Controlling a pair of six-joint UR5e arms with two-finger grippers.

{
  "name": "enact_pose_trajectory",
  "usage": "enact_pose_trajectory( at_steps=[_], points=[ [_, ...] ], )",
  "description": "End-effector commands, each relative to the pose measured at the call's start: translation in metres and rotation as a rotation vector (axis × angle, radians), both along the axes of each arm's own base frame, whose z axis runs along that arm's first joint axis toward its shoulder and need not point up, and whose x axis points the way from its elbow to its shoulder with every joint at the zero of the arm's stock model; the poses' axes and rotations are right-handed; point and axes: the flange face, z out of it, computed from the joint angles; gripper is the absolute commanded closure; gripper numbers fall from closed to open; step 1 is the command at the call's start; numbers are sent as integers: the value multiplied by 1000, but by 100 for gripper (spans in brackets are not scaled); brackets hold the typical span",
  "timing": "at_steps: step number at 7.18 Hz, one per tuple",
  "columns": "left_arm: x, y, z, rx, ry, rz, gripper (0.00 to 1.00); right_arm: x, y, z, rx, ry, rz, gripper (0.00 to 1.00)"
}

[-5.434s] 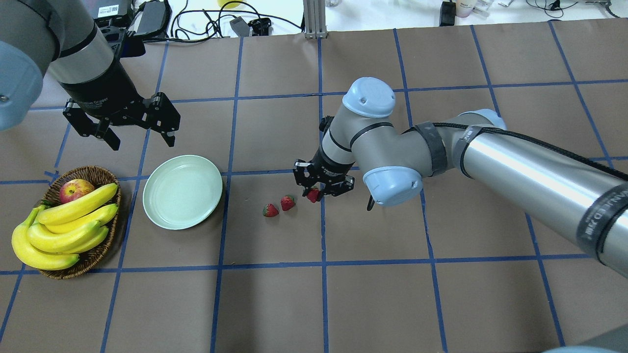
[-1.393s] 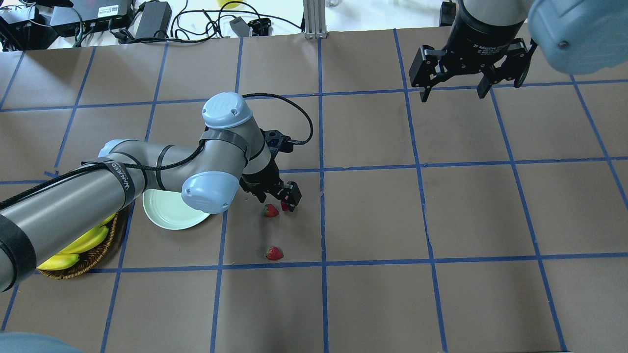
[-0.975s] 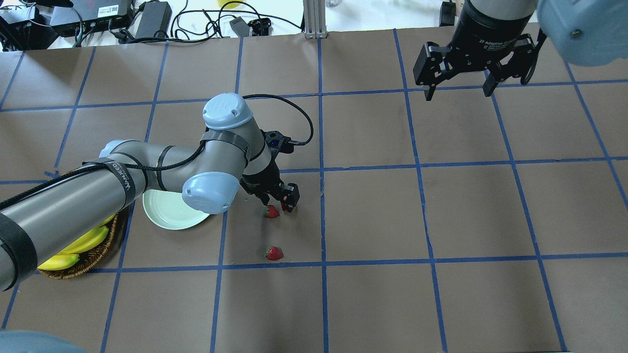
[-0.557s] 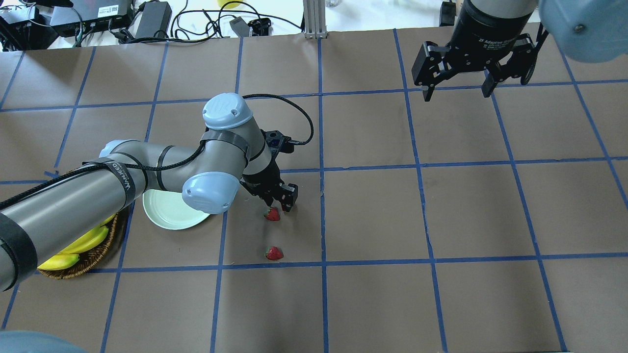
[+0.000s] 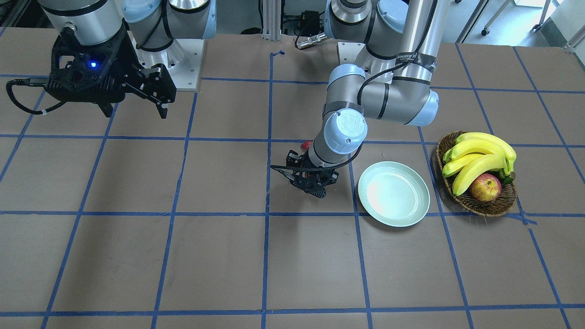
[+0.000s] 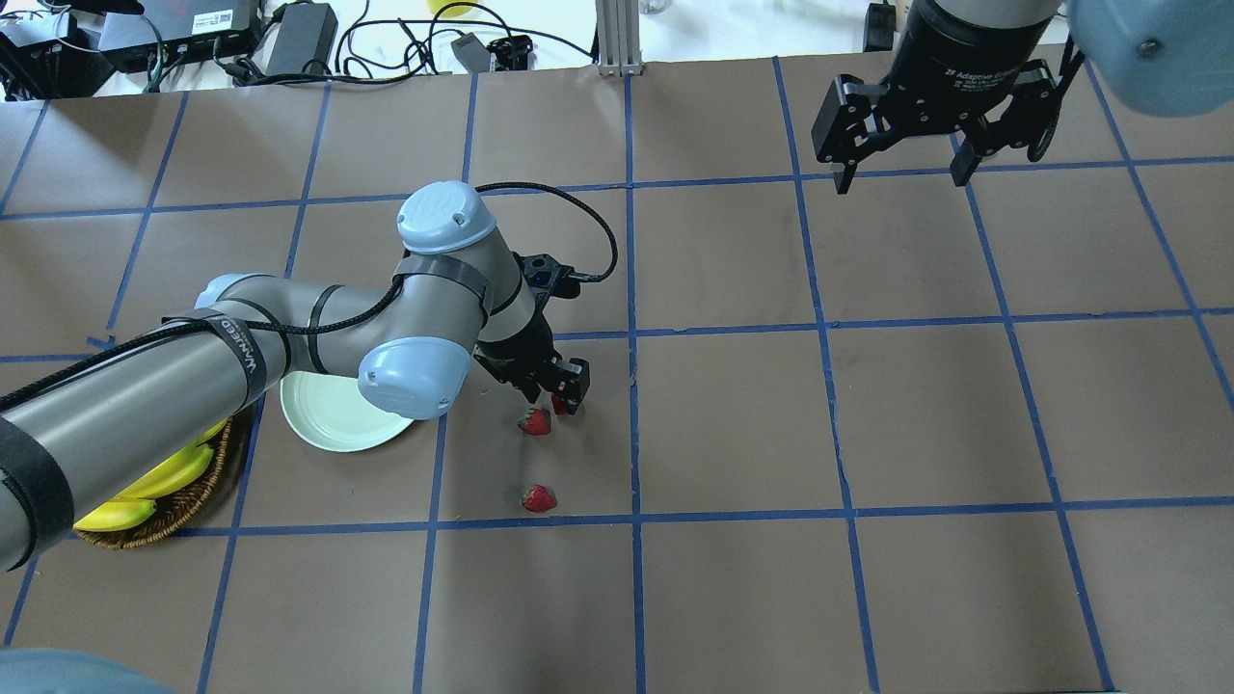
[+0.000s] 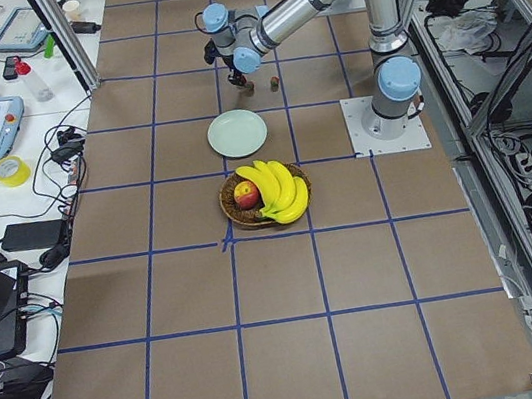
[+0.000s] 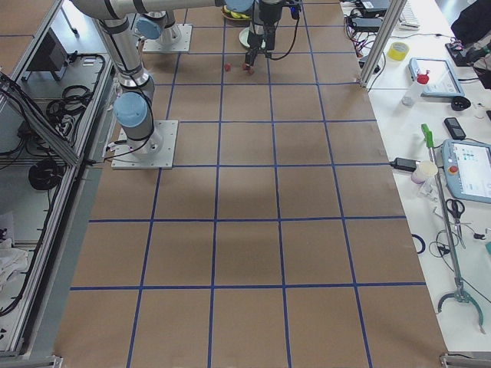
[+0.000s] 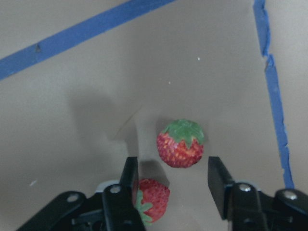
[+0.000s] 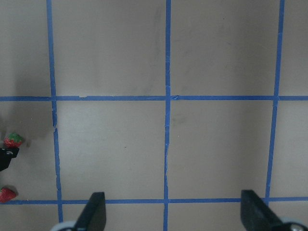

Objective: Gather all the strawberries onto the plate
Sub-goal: 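Close the left gripper on the strawberry nearest the plate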

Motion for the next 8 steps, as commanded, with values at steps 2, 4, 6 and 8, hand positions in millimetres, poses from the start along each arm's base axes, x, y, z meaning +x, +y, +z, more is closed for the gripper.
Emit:
enact_pose_trajectory(
  at_steps=[2,4,6,8],
  points=[
    [-1,-6,-11,-17,6,1,60,1,0,0,-1,4,-2,0],
    [-1,-7,-9,-23,6,-3,100,0,-1,-7,14,0,-2,0],
    [-2,-29,33,-84,7,2,100,-1,0,-4,8,4,-3,0],
    [11,-69,105,-74,-70,14,100,0,1,-6,12,5,-9,0]
  ],
)
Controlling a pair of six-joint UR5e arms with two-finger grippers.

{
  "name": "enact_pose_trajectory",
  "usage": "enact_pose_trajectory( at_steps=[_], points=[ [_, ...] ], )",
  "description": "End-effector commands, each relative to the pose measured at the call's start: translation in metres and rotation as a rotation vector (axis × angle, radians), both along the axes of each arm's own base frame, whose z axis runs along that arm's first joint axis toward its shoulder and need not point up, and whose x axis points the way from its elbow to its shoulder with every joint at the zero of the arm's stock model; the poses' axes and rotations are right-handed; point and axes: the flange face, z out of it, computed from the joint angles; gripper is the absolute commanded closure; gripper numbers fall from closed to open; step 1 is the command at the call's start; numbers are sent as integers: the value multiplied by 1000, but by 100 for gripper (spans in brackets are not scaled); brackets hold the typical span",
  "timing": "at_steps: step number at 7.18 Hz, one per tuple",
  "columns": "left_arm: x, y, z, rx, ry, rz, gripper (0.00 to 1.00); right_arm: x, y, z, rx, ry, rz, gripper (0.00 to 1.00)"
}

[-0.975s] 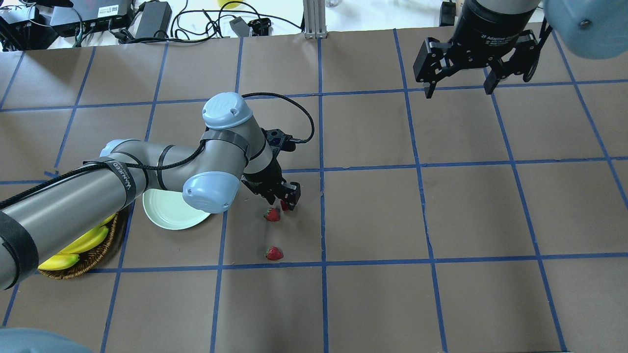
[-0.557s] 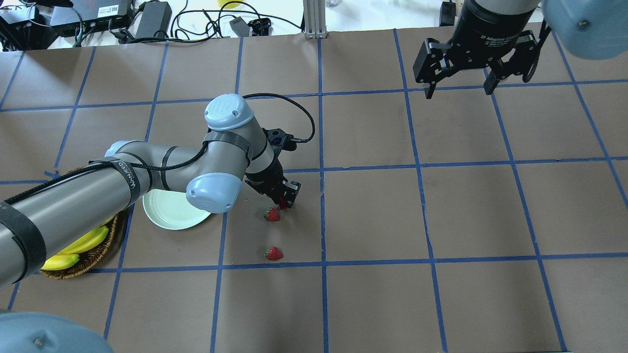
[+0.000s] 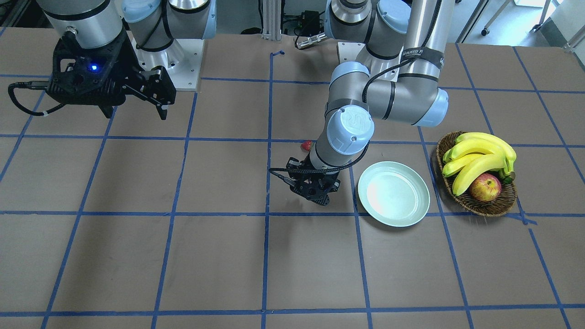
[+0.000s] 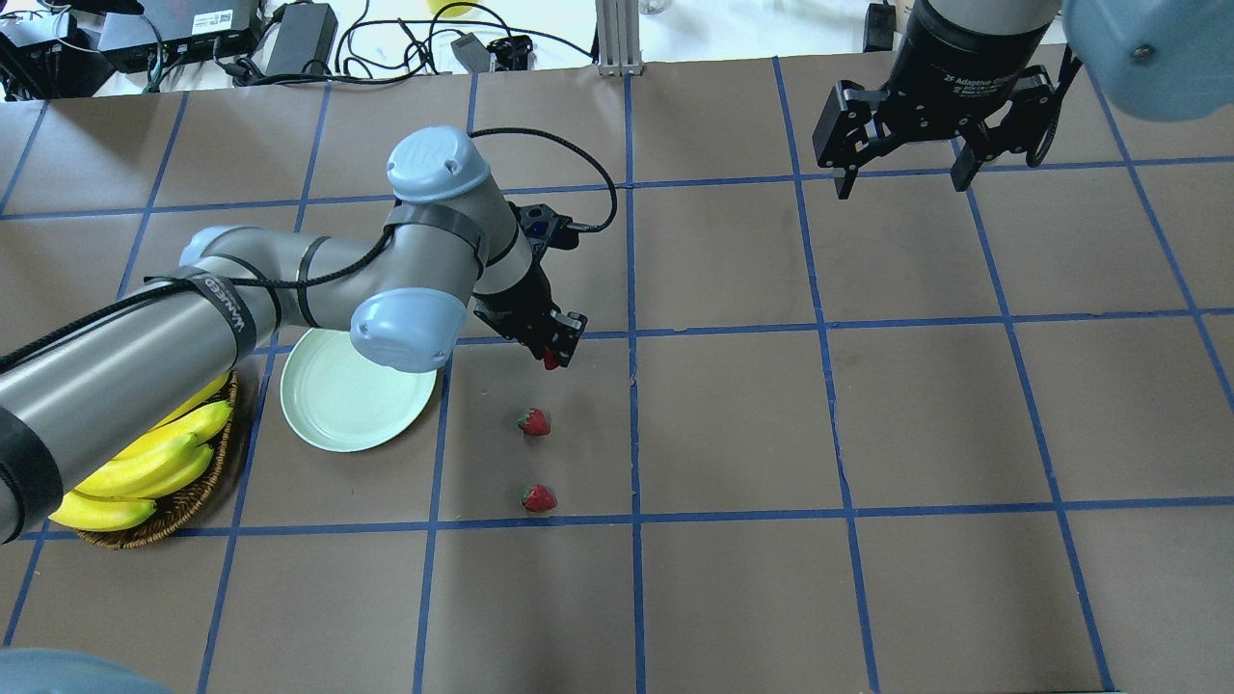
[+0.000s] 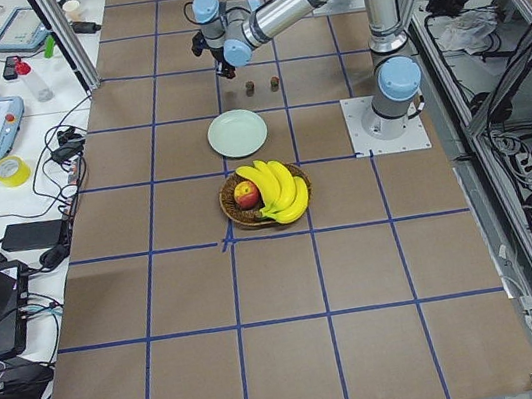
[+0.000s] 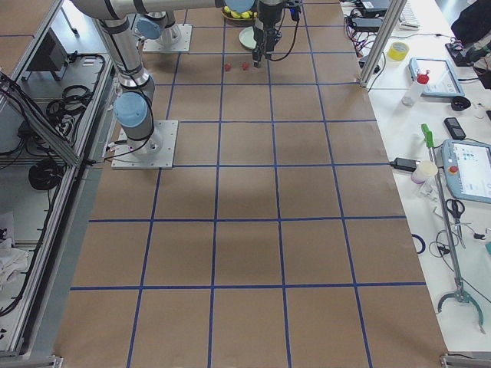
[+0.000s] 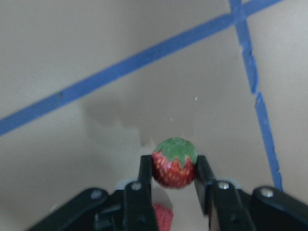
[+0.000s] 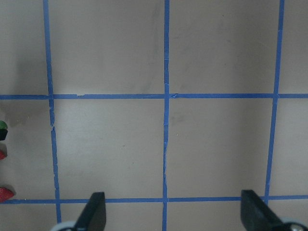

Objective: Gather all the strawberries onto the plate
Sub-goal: 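Carry the strawberry over the plate and open the left gripper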

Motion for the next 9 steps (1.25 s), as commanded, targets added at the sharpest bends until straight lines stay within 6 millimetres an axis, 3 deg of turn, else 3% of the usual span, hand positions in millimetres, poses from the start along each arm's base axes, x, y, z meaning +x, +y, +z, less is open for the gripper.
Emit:
enact_pose_trajectory(
  at_steps=[1,3,5,7,8,9],
  points=[
    [46,-37,57,-17,-82,43,100,1,0,-1,2,0,-4,0],
    [128,-45,43,10,-76,8,100,0,0,-1,2,0,-6,0],
    [206,-29,5,91,-94,-28,100,1,0,-1,2,0,-6,0],
    [255,-5,-31,180,-123,-8,100,1,1,-1,3,0,-4,0],
    [262,-4,-35,189,-123,-2,100,1,1,-2,5,0,-6,0],
    [260,-4,-34,187,-115,8,16,2,1,-2,5,-1,-4,0]
  ],
)
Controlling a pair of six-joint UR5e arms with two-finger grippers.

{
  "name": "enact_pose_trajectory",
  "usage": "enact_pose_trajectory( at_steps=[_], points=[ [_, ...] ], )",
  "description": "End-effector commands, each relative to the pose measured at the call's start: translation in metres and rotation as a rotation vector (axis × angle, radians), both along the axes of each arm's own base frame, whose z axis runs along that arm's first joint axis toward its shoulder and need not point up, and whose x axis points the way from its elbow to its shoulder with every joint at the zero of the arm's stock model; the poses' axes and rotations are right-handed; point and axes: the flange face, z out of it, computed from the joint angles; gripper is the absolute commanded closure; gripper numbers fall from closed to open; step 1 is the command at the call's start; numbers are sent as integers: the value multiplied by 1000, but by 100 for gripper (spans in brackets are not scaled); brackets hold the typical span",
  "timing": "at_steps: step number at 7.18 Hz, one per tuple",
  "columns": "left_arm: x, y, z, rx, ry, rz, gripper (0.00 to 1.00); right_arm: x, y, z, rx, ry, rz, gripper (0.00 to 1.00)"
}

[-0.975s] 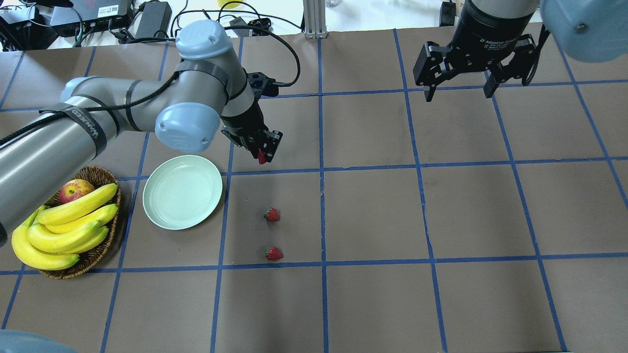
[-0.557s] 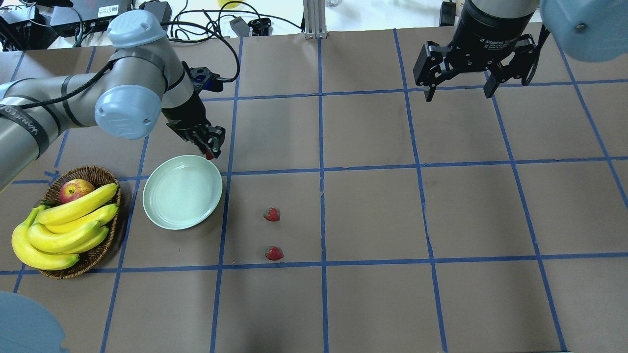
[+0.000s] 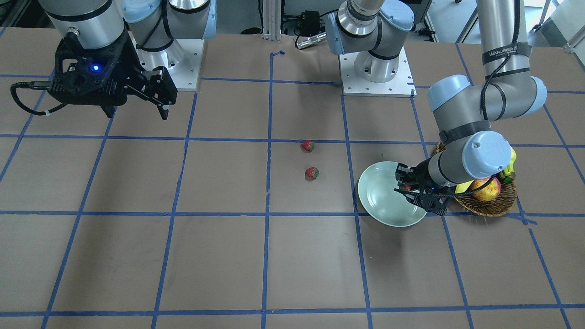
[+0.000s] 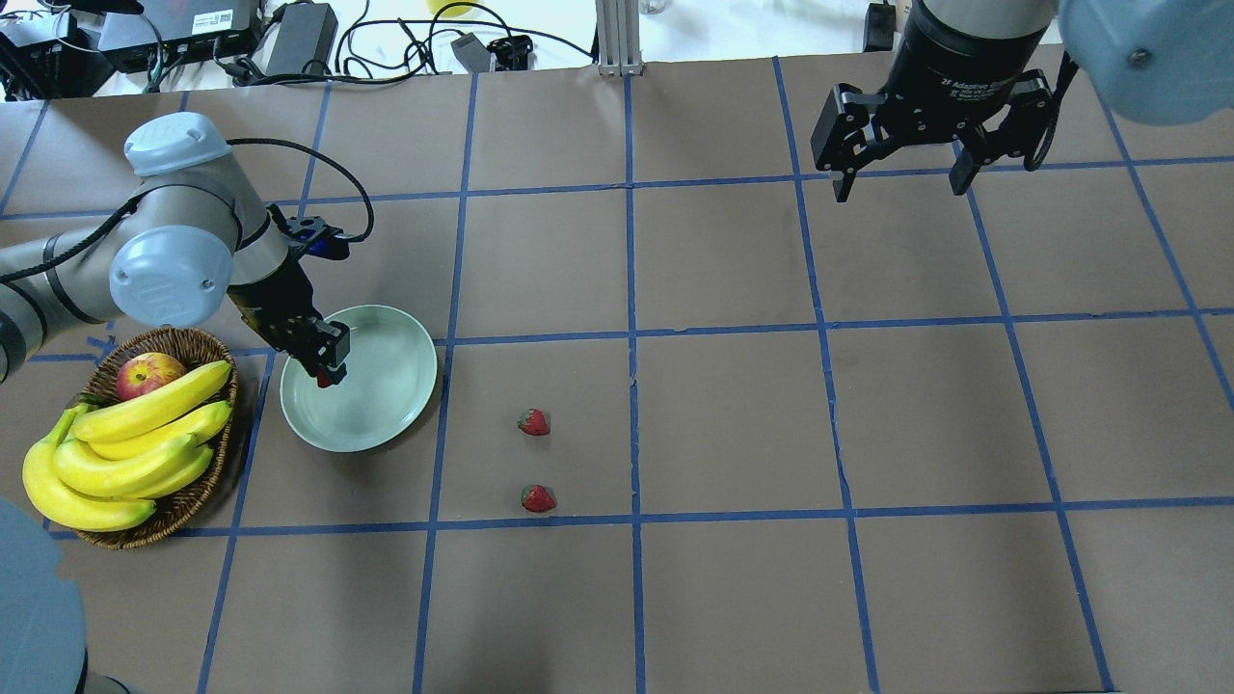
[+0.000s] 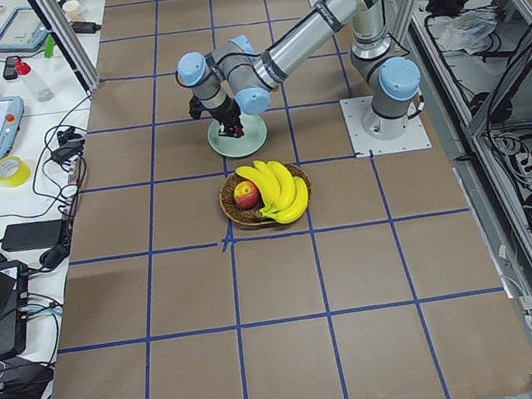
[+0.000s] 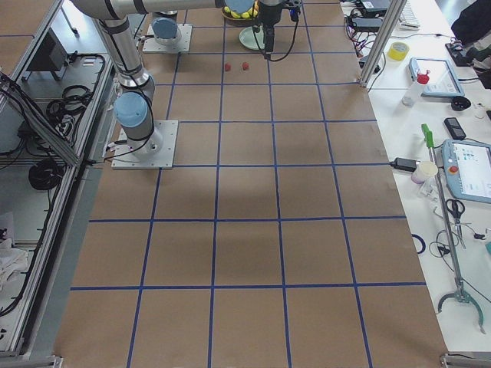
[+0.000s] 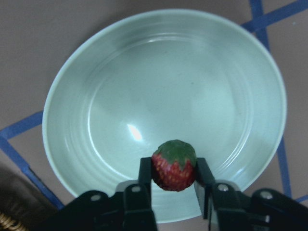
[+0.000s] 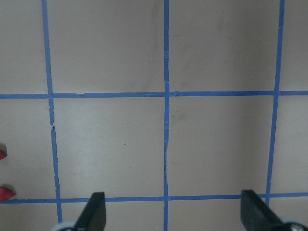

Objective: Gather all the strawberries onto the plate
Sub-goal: 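Carry the strawberry over the plate and open the left gripper, then move the left gripper back to the remaining strawberries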

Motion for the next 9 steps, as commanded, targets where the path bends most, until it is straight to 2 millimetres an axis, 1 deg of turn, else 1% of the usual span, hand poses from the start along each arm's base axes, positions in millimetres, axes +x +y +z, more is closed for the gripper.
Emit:
enact_pose_trajectory(
  at_steps=[1,2,3,4,5,6,7,8,9],
  points=[
    [4,0,5,-5,-3,10,0,1,1,1,-1,-1,1,0],
    [1,-2,10,-15,-7,8,0,1,0,0,1,-1,1,0],
    [-6,-6,22,-41,-11,11,0,0,0,-1,2,0,1,0],
    [-42,-8,38,-58,28,86,0,0,0,-1,2,0,1,0],
    [-87,-7,49,-60,18,192,0,1,0,-1,2,-1,1,0],
    [-129,-1,47,-41,36,271,0,0,1,1,-1,0,1,0],
    [-165,9,38,-7,54,355,0,0,1,1,-1,0,1,0],
    [-197,19,29,26,81,376,0,0,0,1,-1,0,-1,0],
    [-214,30,15,30,84,363,0,0,0,0,0,0,-1,0]
  ],
)
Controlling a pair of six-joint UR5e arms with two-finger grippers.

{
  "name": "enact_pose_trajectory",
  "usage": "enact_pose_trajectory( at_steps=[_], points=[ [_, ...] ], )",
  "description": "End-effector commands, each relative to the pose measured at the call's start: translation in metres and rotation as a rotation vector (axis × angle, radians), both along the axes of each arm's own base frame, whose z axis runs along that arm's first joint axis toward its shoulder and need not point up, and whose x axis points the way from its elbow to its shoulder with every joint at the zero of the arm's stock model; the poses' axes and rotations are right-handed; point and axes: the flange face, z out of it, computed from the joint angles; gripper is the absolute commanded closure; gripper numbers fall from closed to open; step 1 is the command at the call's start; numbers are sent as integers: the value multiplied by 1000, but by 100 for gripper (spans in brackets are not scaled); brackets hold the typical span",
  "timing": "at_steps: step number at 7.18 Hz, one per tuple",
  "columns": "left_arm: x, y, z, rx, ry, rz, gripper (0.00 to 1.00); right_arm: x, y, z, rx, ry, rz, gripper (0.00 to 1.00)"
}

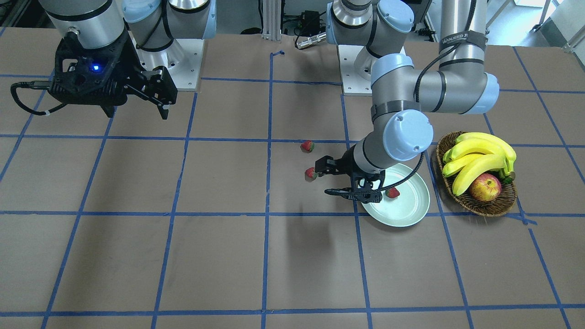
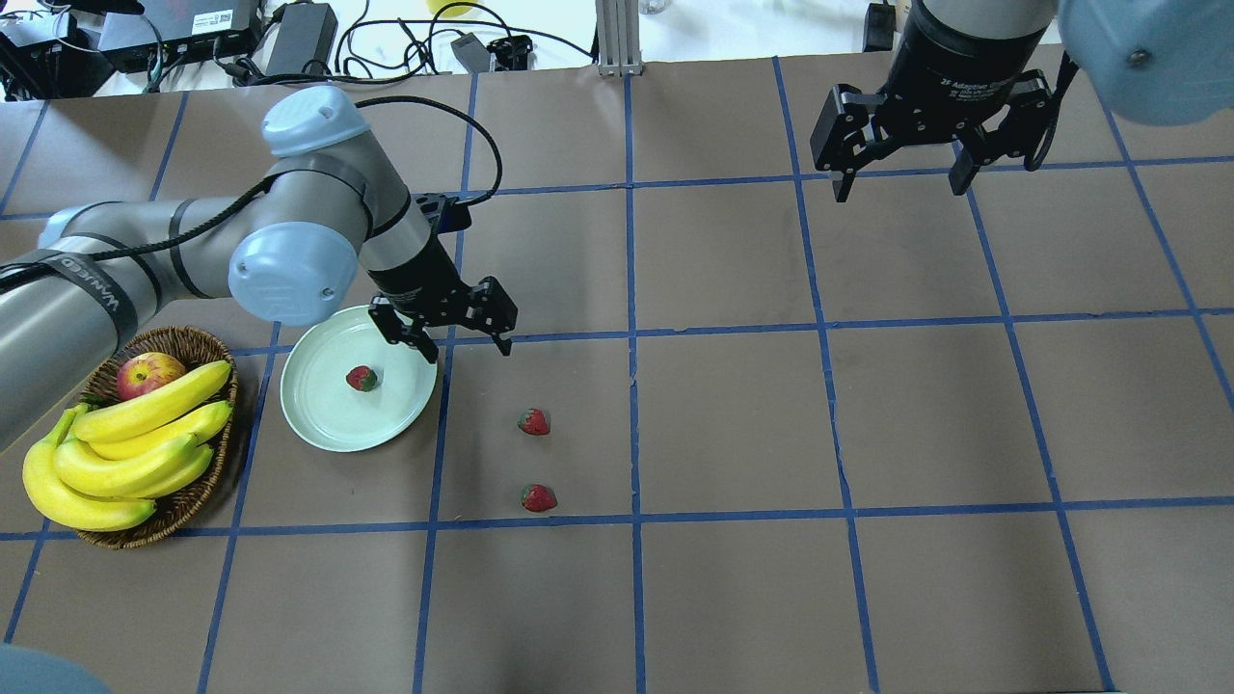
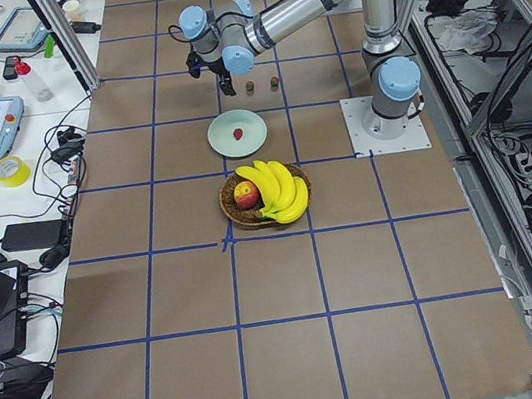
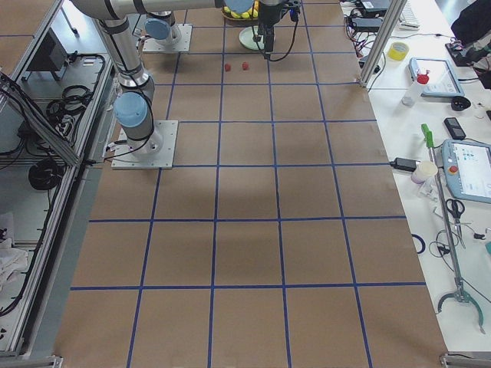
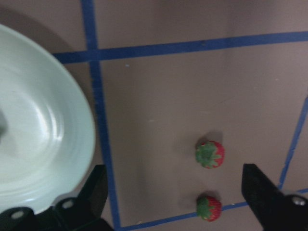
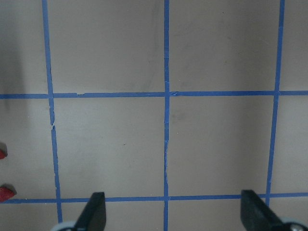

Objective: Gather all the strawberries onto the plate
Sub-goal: 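Move the left gripper back to the remaining strawberries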

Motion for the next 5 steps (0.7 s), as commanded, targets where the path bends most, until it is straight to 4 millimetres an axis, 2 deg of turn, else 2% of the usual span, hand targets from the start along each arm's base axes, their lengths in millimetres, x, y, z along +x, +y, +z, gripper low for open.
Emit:
enact_pose_trajectory(
  at_steps=[1,2,3,4,5],
  points=[
    [-41,29,-35,4,11,30,0,0,0,0,-1,0,-1,0],
    [-45,41,-53,6,8,25,0,0,0,1,-2,0,-1,0],
    [-44,45,-59,20,6,25,0,0,-1,0,-2,0,1,0],
    [-45,47,-63,29,6,24,6,0,-1,0,-1,0,-1,0],
    [-45,52,-67,41,3,21,21,0,0,1,-2,0,-1,0]
  ],
)
